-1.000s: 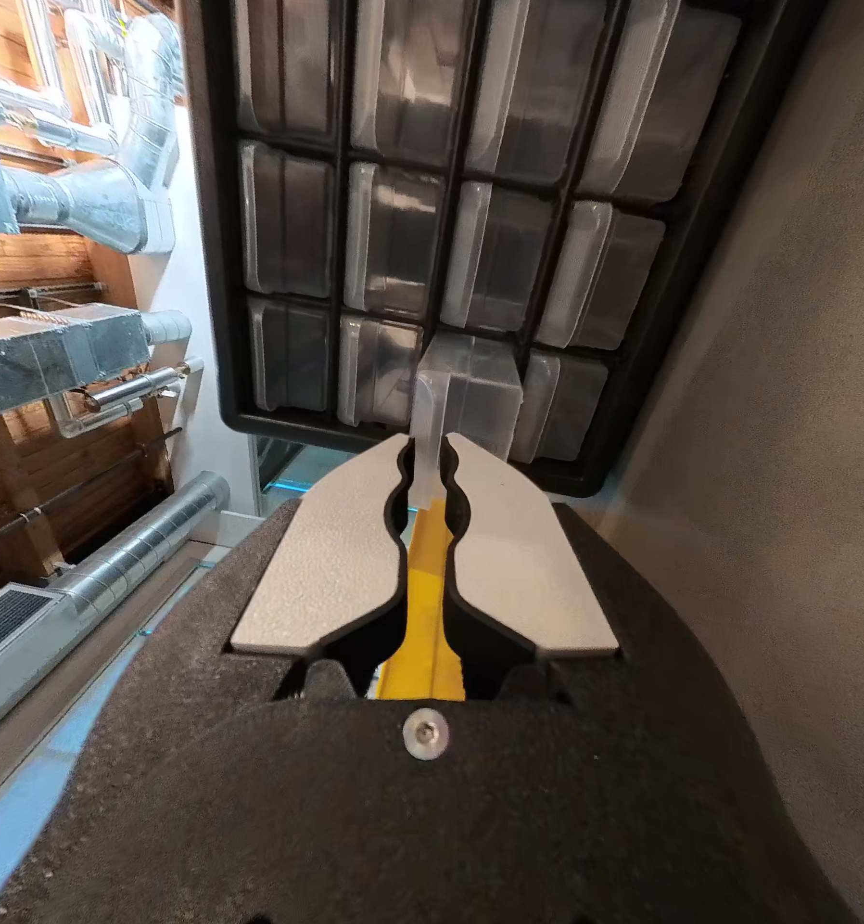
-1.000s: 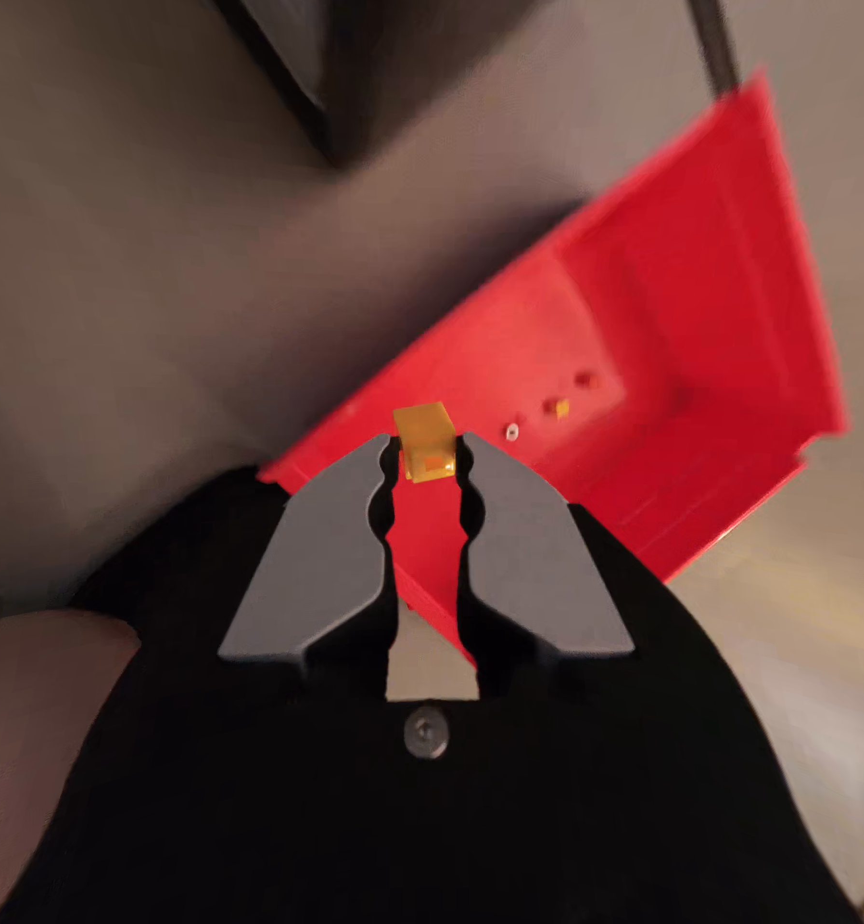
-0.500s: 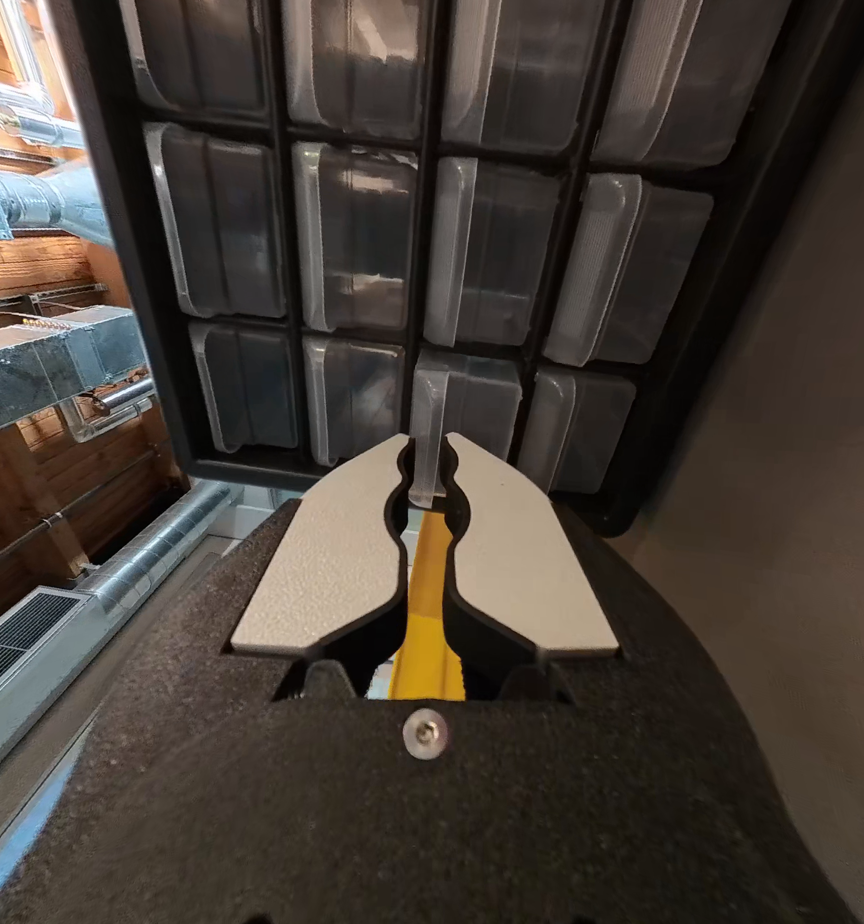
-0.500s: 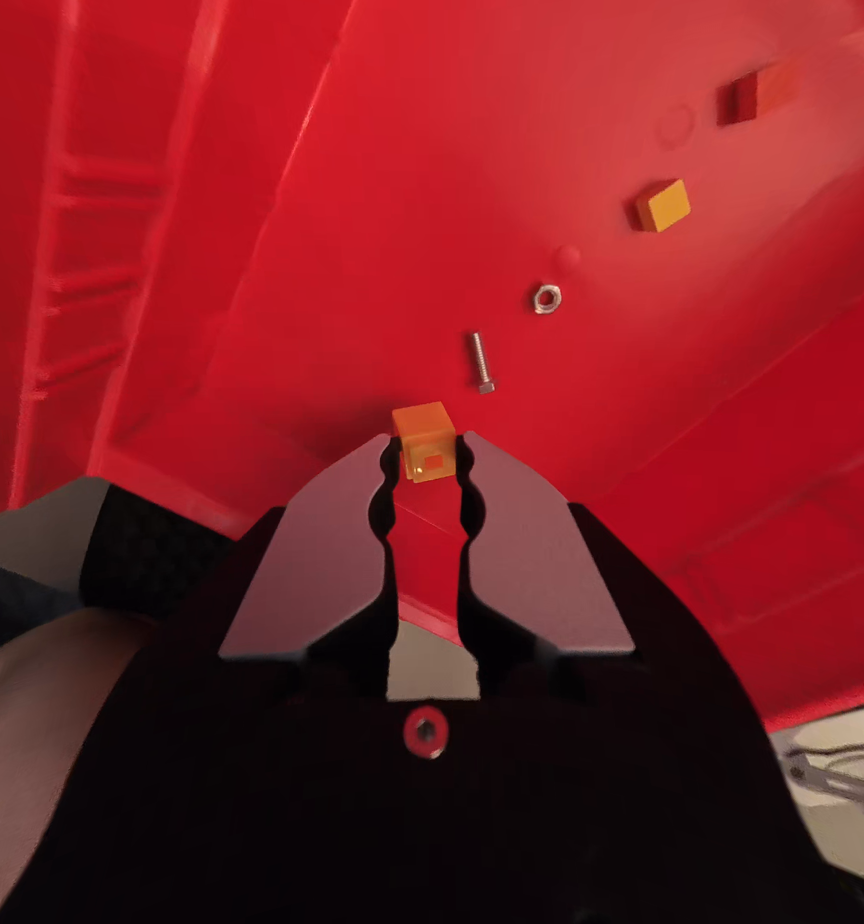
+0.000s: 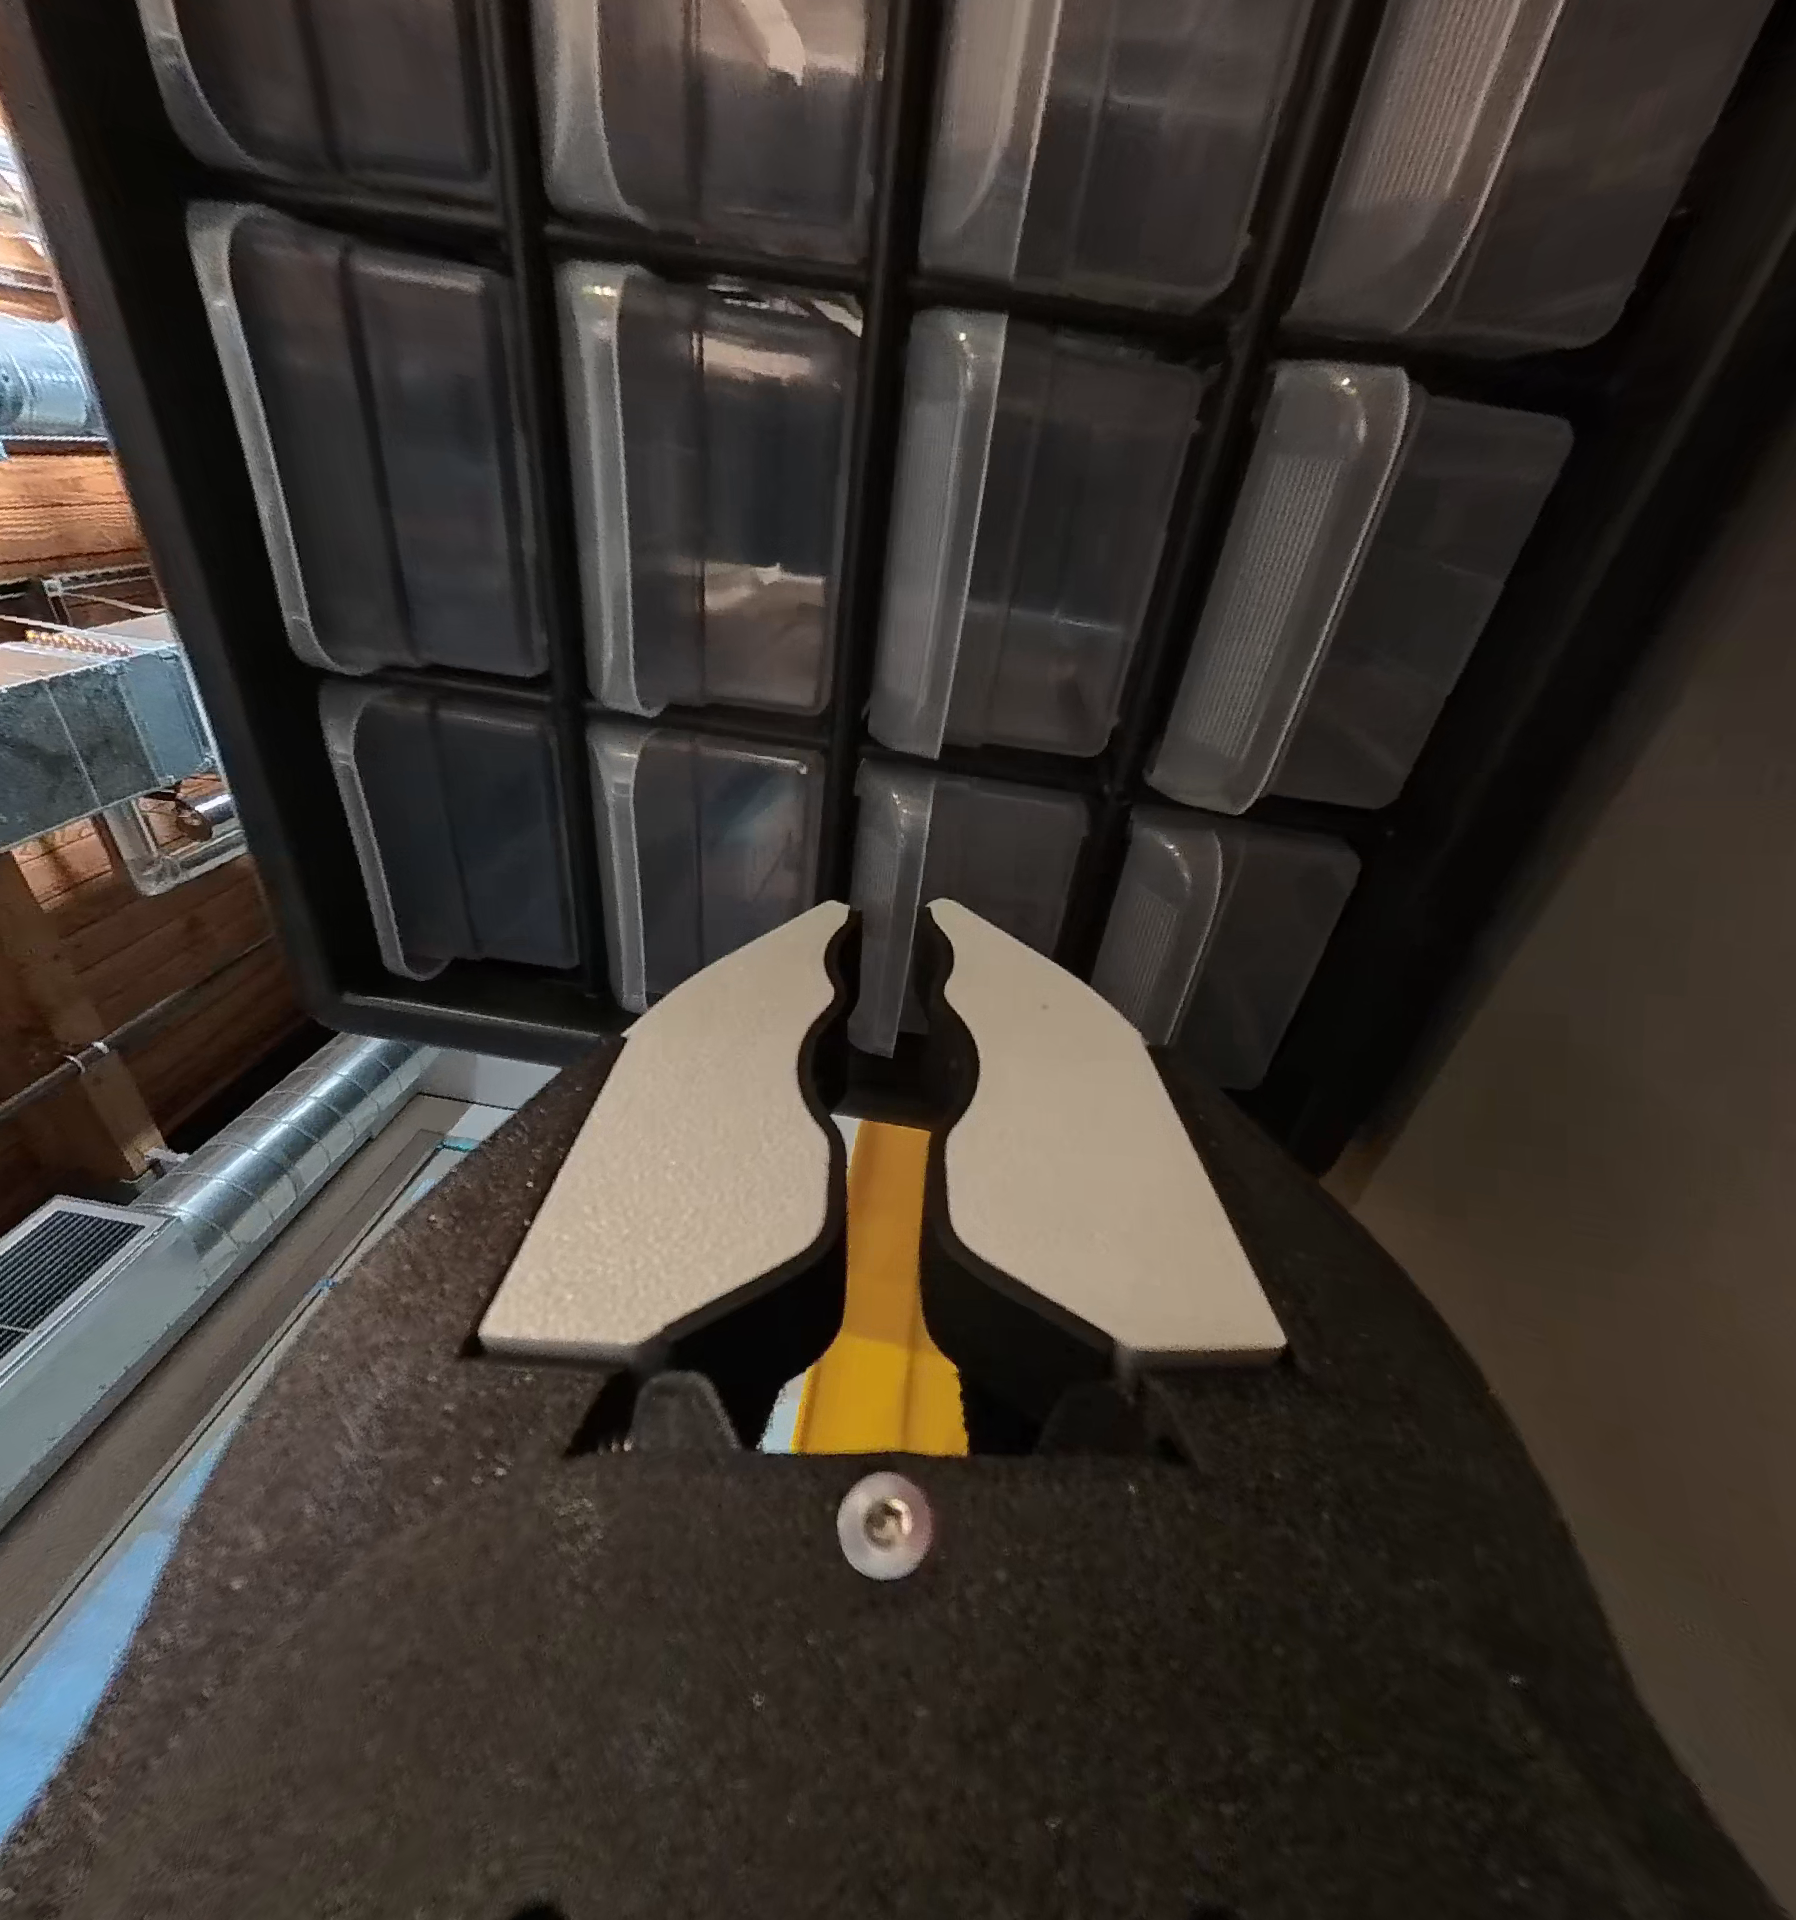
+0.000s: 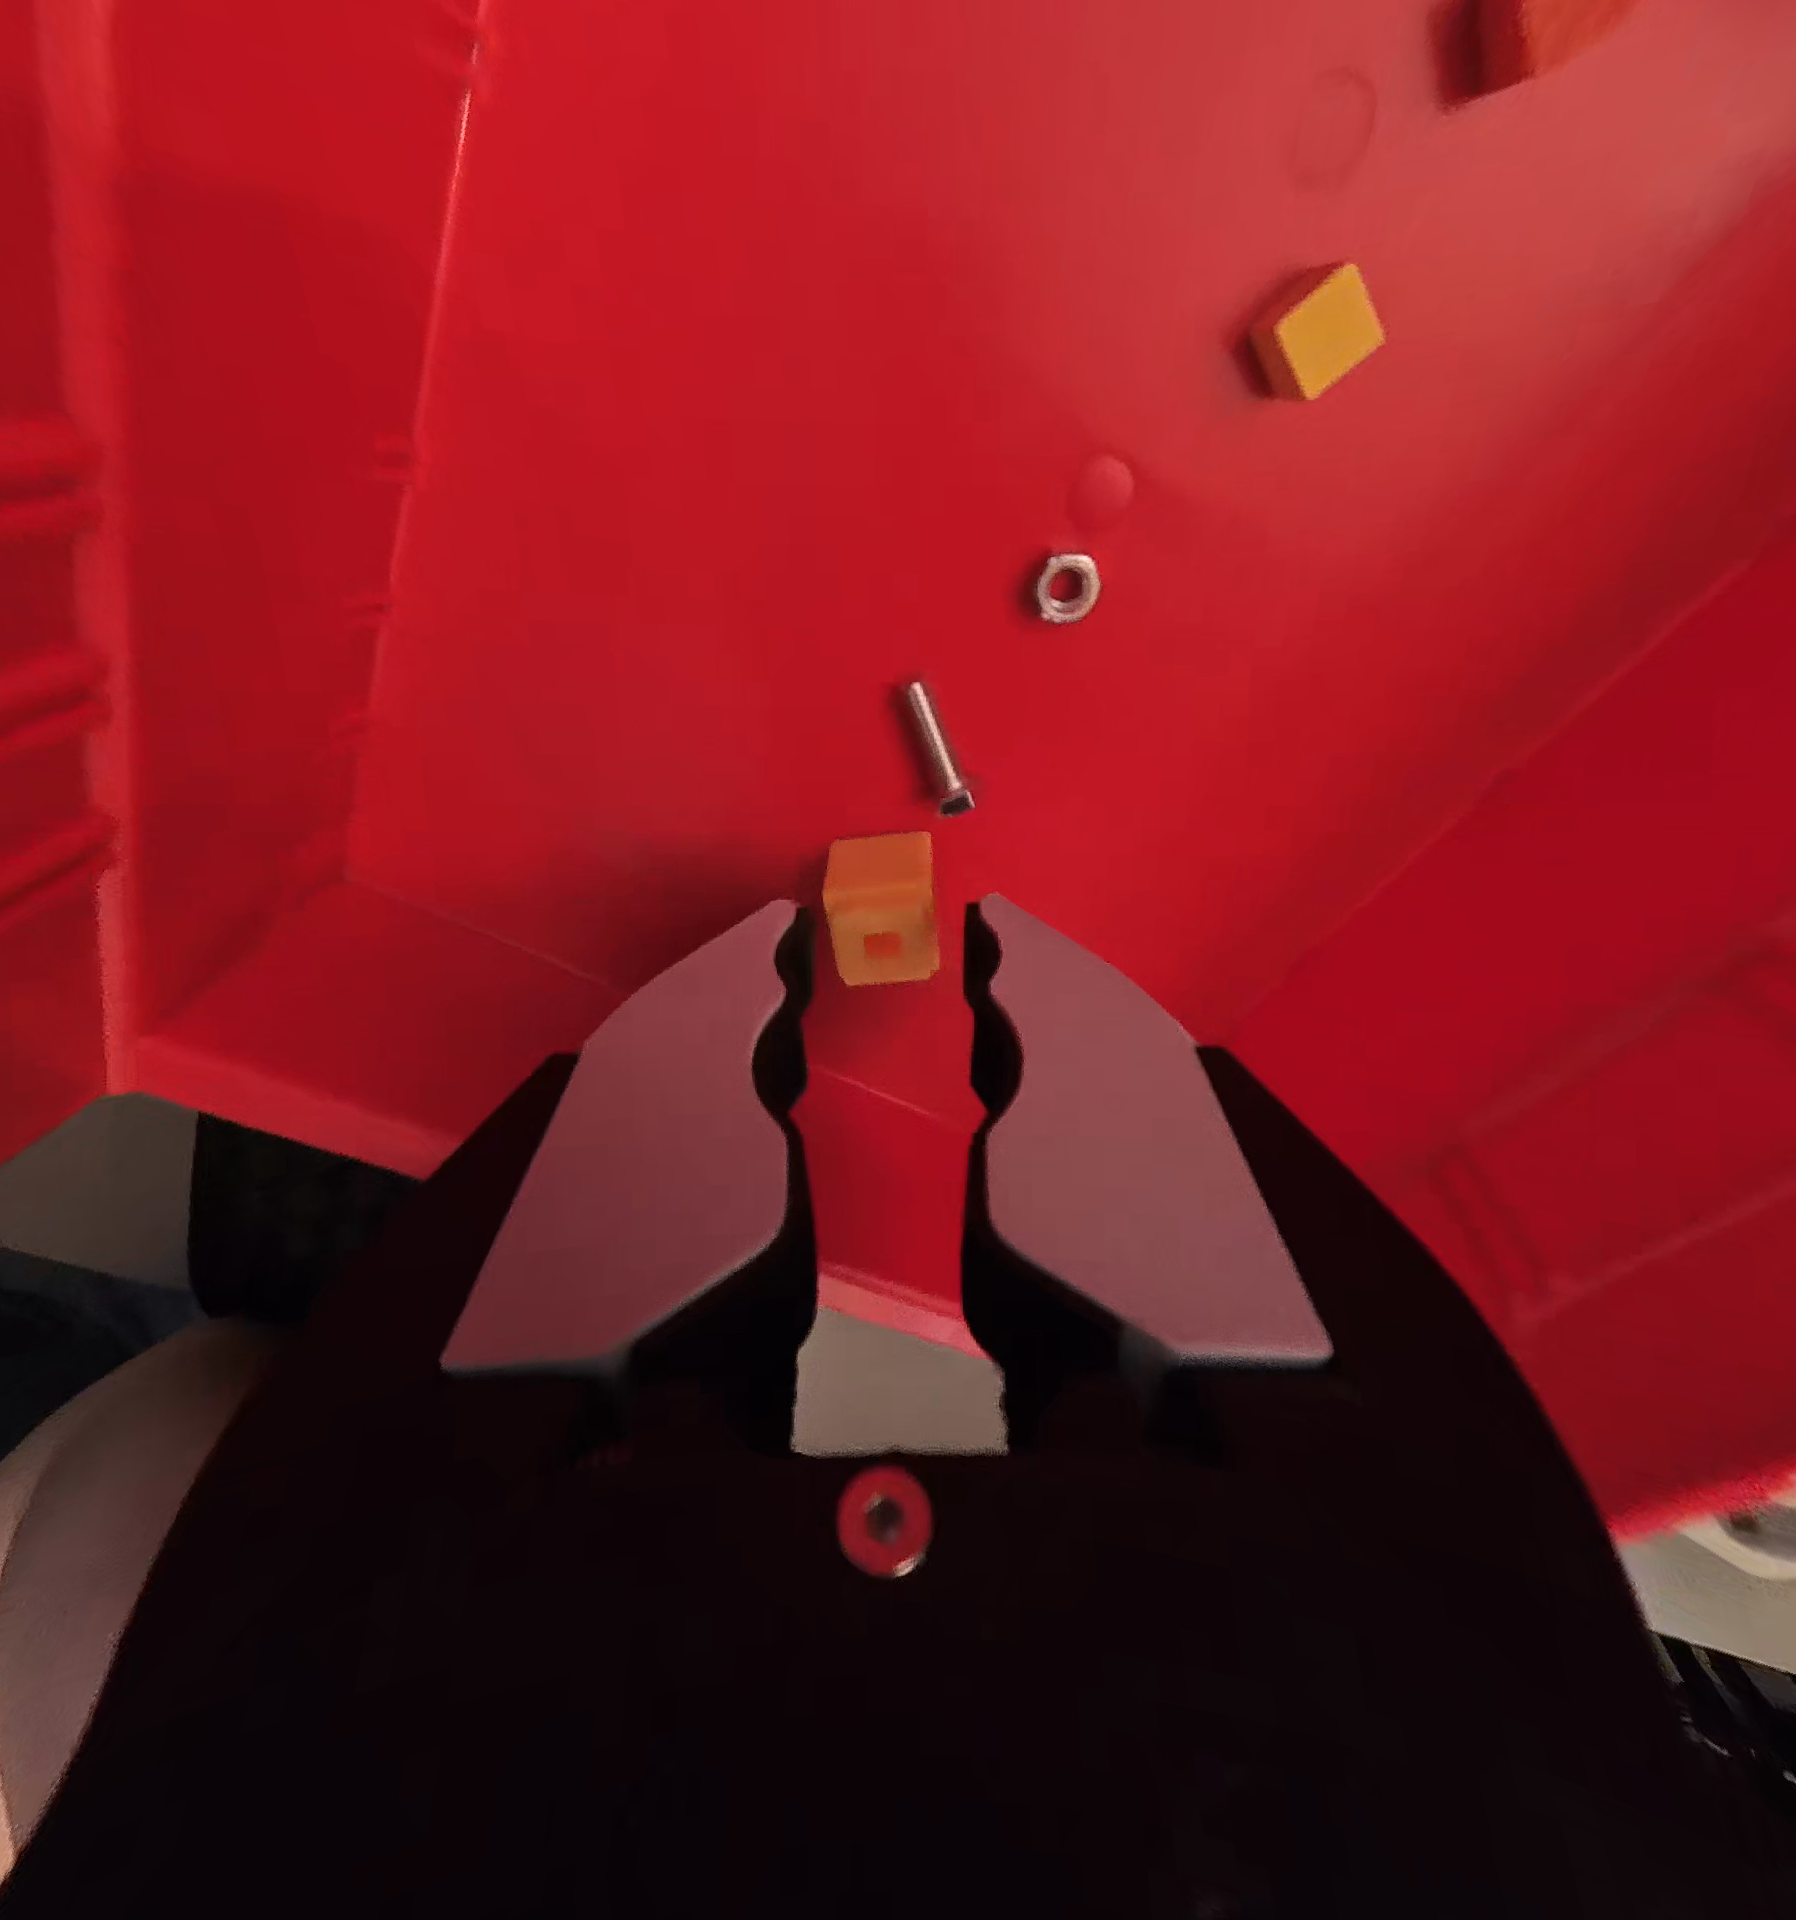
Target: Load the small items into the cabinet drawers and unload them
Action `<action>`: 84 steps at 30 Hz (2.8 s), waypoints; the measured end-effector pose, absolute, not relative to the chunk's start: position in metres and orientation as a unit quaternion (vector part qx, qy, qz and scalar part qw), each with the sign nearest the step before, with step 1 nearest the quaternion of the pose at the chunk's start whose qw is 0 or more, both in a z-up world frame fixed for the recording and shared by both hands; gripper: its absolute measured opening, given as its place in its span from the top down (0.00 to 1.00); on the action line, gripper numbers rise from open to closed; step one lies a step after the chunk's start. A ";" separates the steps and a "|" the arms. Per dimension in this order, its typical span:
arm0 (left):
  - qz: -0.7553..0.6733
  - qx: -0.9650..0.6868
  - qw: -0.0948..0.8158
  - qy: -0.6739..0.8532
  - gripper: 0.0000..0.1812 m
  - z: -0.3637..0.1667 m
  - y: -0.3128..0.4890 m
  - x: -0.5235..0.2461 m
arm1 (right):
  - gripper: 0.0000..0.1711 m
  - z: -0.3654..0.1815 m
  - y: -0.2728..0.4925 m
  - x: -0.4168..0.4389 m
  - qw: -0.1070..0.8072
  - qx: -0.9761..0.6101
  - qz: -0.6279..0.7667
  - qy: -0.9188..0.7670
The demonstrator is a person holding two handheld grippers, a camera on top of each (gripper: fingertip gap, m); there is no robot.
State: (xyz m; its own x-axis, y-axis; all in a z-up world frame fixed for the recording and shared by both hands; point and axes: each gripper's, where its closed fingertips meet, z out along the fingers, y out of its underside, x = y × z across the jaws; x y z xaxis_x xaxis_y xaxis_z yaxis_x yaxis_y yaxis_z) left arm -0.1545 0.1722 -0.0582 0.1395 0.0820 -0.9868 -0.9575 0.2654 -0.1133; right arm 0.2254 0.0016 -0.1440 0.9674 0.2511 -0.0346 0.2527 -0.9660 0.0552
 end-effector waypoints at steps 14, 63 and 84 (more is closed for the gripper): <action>0.365 -0.447 0.668 0.470 0.88 -0.038 0.132 -0.163 | 0.81 -0.062 0.024 0.305 -0.244 0.967 0.066 0.001; 0.189 -0.596 0.624 0.468 1.00 -0.044 0.144 -0.160 | 0.91 -0.143 0.014 0.301 -0.062 0.992 -0.091 -0.066; 0.118 -0.702 0.601 0.363 0.98 -0.022 0.120 -0.241 | 0.87 -0.144 0.016 0.296 -0.078 0.985 -0.137 -0.065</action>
State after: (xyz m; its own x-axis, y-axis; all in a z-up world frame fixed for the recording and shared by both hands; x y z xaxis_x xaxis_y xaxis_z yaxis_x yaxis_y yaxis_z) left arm -0.2413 0.1204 -0.0221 0.7081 -0.3674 -0.6030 -0.6521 -0.0128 -0.7580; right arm 0.2964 0.0162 -0.1441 0.9538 -0.1068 -0.2809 -0.1496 -0.9794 -0.1355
